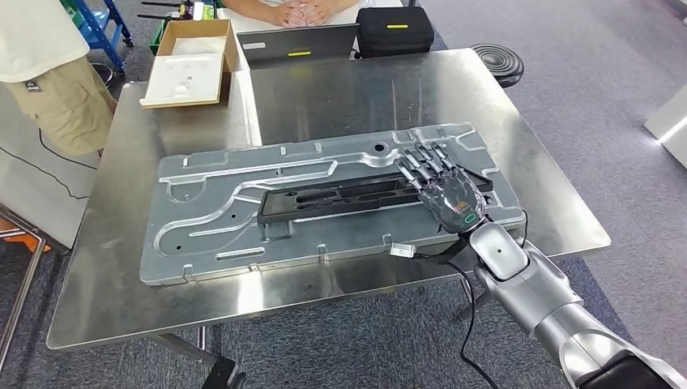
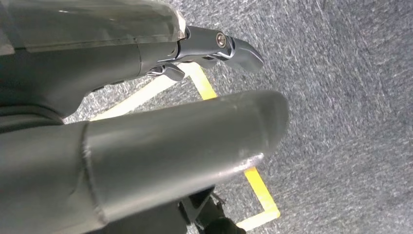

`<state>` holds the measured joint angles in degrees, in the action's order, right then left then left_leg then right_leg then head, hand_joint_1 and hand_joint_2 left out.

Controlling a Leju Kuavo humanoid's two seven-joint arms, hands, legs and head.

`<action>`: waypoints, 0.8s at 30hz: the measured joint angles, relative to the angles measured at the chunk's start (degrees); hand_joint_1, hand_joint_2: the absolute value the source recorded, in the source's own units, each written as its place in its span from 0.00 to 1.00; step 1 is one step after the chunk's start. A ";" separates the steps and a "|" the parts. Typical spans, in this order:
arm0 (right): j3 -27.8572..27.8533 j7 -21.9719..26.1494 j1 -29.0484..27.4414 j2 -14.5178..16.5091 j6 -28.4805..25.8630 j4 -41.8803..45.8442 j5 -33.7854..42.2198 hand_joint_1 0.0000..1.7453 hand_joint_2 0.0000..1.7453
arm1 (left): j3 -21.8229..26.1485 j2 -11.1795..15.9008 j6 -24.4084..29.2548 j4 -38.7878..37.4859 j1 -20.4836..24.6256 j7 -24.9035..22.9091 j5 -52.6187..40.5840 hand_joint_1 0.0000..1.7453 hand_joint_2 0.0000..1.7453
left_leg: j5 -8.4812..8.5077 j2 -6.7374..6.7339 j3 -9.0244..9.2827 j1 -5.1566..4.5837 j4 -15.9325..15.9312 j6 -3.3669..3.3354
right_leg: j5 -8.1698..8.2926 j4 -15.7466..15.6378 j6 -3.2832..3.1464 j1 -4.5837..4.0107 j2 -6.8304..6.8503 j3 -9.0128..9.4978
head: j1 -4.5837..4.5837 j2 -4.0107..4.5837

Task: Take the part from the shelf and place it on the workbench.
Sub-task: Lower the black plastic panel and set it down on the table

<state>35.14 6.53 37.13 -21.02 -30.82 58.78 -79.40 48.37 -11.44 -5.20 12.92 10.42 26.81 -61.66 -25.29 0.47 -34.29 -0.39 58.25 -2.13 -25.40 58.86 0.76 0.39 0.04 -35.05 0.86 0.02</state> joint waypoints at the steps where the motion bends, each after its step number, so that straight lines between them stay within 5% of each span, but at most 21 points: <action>1: -0.99 0.61 -0.79 0.42 0.00 0.48 1.45 0.00 1.00 | -0.01 0.00 0.04 0.00 -0.01 -0.02 0.04 0.00 0.00 | -0.04 0.01 0.04 0.00 -0.05 0.30 | 0.11 -0.24 -0.24 0.11 -0.02 0.09 | 0.00 0.00; 4: -8.83 8.44 -4.89 3.97 0.00 5.10 10.49 0.00 1.00 | -0.02 0.01 0.21 0.00 -0.06 -0.09 0.31 0.00 0.00 | -2.70 -0.06 -1.28 0.14 3.33 1.38 | 0.51 -1.13 -1.16 0.58 0.30 0.58 | 0.01 0.00; 6: -17.56 18.48 -7.64 8.12 0.00 10.61 16.20 0.00 1.00 | -0.04 0.01 0.29 0.00 -0.16 -0.14 0.45 0.00 0.00 | -6.66 -0.11 -4.42 0.48 10.64 2.04 | 0.49 -1.17 -1.54 0.58 0.45 0.63 | 0.02 0.00; 8: -25.98 26.81 -9.68 12.27 0.00 17.01 18.64 0.00 1.00 | -0.12 0.01 0.36 0.00 -0.25 -0.22 0.45 0.00 0.00 | -8.26 -0.12 -6.81 0.79 15.96 2.43 | 0.33 -1.06 -1.57 0.57 0.46 0.69 | 0.03 0.00; 10: -32.00 28.88 -11.21 14.89 0.00 22.95 18.30 0.00 1.00 | -0.20 0.01 0.41 0.00 -0.28 -0.32 0.45 0.00 0.00 | -5.48 -0.14 -5.24 1.00 12.82 2.50 | 0.06 -0.92 -1.34 0.63 0.50 0.98 | 0.02 0.00; 12: -35.67 27.86 -12.39 16.14 0.00 27.43 16.22 0.00 1.00 | -0.24 0.02 0.41 0.00 -0.29 -0.38 0.49 0.00 0.00 | -1.82 -0.11 -1.17 1.05 4.61 2.37 | -0.28 -0.64 -0.90 0.62 0.55 1.16 | 0.02 0.00; 14: -38.49 28.42 -13.34 17.40 -0.01 30.37 14.45 0.00 1.00 | -0.34 0.02 0.41 0.00 -0.26 -0.42 0.57 0.00 0.00 | -0.76 -0.11 1.00 0.90 0.19 1.93 | -0.35 -0.47 -0.35 0.48 0.40 1.04 | 0.00 0.00; 18: -43.42 32.35 -15.14 20.29 -0.11 32.84 12.65 0.00 1.00 | -0.80 0.00 0.42 0.00 -0.12 -0.47 0.79 0.00 0.00 | -0.38 -0.31 1.44 0.85 -0.87 0.30 | -0.81 -0.08 0.87 0.64 0.16 0.91 | 0.00 0.00; 22: -47.49 33.10 -16.02 21.46 -0.11 33.26 11.30 0.00 1.00 | -1.41 -0.01 0.44 0.00 -0.15 -0.48 1.03 0.00 0.00 | 0.03 -0.43 1.33 0.85 -1.25 -0.66 | -7.53 12.50 1.40 0.76 0.10 -4.80 | -0.02 0.00; 24: -48.99 33.10 -16.63 21.82 -0.11 33.46 10.80 0.00 1.00 | -1.57 0.01 0.45 0.00 -0.31 -0.49 1.03 0.00 0.00 | 0.02 -0.42 1.27 0.74 -1.15 -0.69 | -7.55 15.05 1.41 0.77 0.09 -6.06 | -0.01 0.00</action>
<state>-13.85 39.63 20.50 0.80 -30.93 92.24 -68.60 46.80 -11.43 -4.74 12.92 10.12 26.32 -60.63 -25.27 0.04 -33.02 0.34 57.09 -2.82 -32.95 73.91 2.18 1.16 0.14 -41.10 0.85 0.02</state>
